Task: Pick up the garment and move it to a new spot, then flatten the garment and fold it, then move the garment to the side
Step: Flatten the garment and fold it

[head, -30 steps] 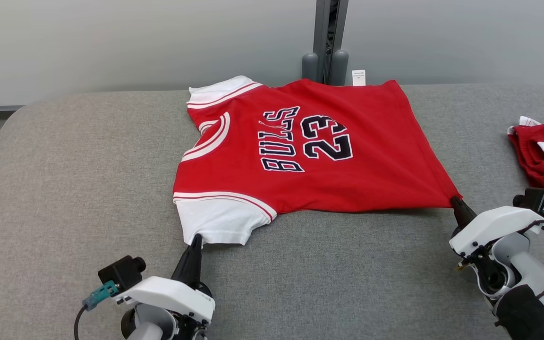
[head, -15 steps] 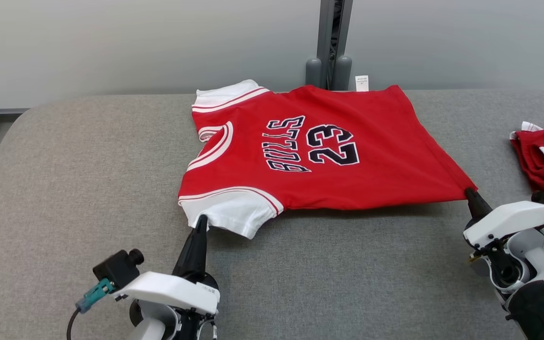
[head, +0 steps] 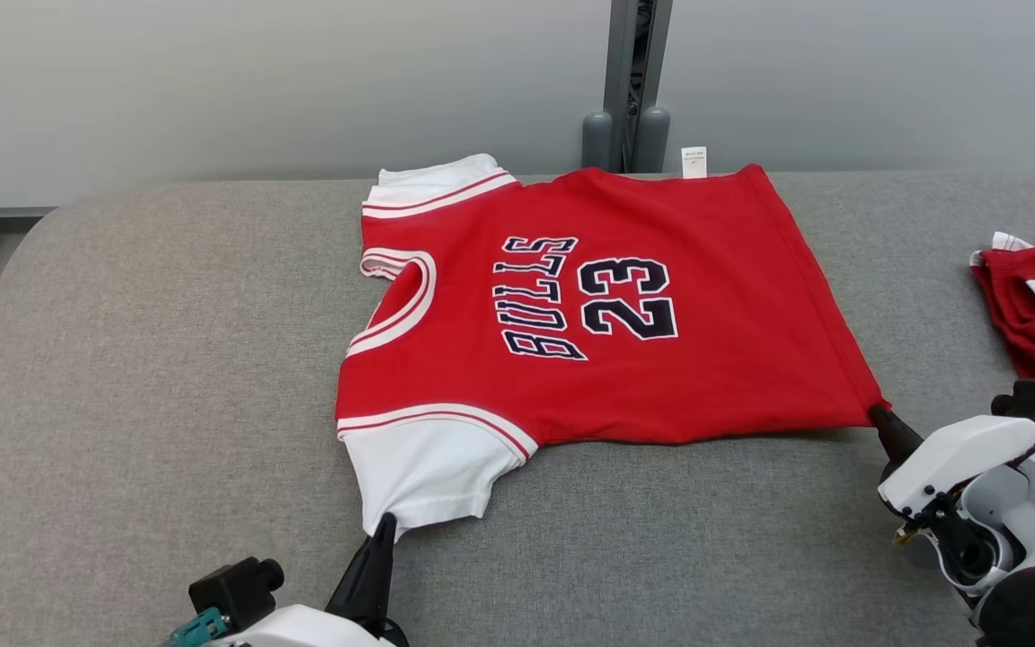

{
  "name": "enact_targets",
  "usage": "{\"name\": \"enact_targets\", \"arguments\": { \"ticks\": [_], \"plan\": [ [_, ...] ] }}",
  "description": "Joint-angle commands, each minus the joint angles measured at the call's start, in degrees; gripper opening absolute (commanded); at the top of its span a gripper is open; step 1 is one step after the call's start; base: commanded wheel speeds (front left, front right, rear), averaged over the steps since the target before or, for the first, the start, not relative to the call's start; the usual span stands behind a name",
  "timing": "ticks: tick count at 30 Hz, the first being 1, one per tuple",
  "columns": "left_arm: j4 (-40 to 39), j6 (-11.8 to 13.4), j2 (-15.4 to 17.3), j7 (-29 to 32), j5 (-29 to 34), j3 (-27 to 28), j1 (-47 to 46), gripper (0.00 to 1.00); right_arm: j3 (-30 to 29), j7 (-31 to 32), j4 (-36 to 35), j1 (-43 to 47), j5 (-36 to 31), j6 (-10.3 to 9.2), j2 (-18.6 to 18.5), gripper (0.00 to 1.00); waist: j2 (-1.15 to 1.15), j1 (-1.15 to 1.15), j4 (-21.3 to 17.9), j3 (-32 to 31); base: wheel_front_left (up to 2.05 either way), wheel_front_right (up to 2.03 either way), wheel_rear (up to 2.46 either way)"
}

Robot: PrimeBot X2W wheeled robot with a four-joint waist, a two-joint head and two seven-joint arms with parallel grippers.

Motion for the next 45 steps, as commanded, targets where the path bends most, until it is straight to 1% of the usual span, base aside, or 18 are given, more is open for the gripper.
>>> {"name": "enact_targets", "arguments": {
  "ticks": [1,3,7,11,15,18,21,27,31,37,45],
  "plan": [
    [-0.86,0.40,0.67,0.04,0.03,0.24,1.01,0.00,0.11,0.14,-0.42,0.87,-0.07,0.04,-0.91,0.00,0.00,0.00,-0.02,0.03,0.00,0.00,0.00],
    [-2.21,0.46,0.71,-0.47,-0.28,0.65,1.91,0.00,0.11,-0.26,-1.07,1.21,0.11,0.04,-1.40,0.00,0.00,0.00,-0.02,0.12,0.00,0.00,0.00],
    [-5.66,-1.21,0.48,-1.75,-0.82,1.89,2.82,0.00,-0.86,-1.41,-2.52,1.47,1.03,0.04,-2.39,0.00,0.00,0.00,0.03,0.43,0.00,0.00,0.00],
    [-9.52,-3.70,0.15,-2.99,0.38,3.35,2.53,0.00,-1.52,-2.30,-5.50,1.47,1.90,0.04,-3.19,0.00,0.00,0.00,0.10,0.86,0.00,0.00,0.00],
    [-12.58,-5.39,-0.60,-3.59,2.70,6.20,3.10,0.00,-2.76,-2.90,-8.93,1.41,3.45,0.04,-4.00,0.00,0.00,0.00,0.05,0.96,0.00,0.00,0.00],
    [-12.96,-5.81,-0.97,-3.64,3.85,6.85,3.86,0.00,-2.69,-1.75,-9.53,2.29,3.92,0.04,-4.27,0.00,0.00,0.00,0.06,0.75,0.00,0.00,0.00],
    [-11.90,-5.13,0.32,-3.63,6.67,5.45,4.68,0.00,-2.10,-0.20,-8.98,2.93,3.88,0.04,-4.23,0.00,0.00,0.00,0.11,0.44,0.00,0.00,0.00],
    [-9.12,-1.28,2.99,-3.51,12.76,3.24,6.80,0.00,-1.42,2.79,-7.78,4.61,3.90,0.04,-3.90,0.00,0.00,0.00,0.09,-0.18,0.00,0.00,0.00],
    [-8.05,0.38,3.96,-3.56,15.32,2.45,8.20,0.00,-1.84,4.11,-6.67,5.26,4.18,0.04,-3.96,0.00,0.00,0.00,0.00,-0.46,0.00,0.00,0.00],
    [-7.65,0.74,3.69,-3.00,14.83,1.72,10.05,0.00,-1.68,5.90,-6.41,6.43,3.58,0.04,-4.21,0.00,0.00,0.00,0.01,-0.70,0.00,0.00,0.00],
    [-7.95,0.05,4.47,-1.37,14.92,-0.17,12.51,0.00,-1.32,8.83,-8.81,9.09,2.09,0.04,-4.77,0.00,0.00,0.00,-0.25,-0.31,0.00,0.00,0.00]
  ]
}}
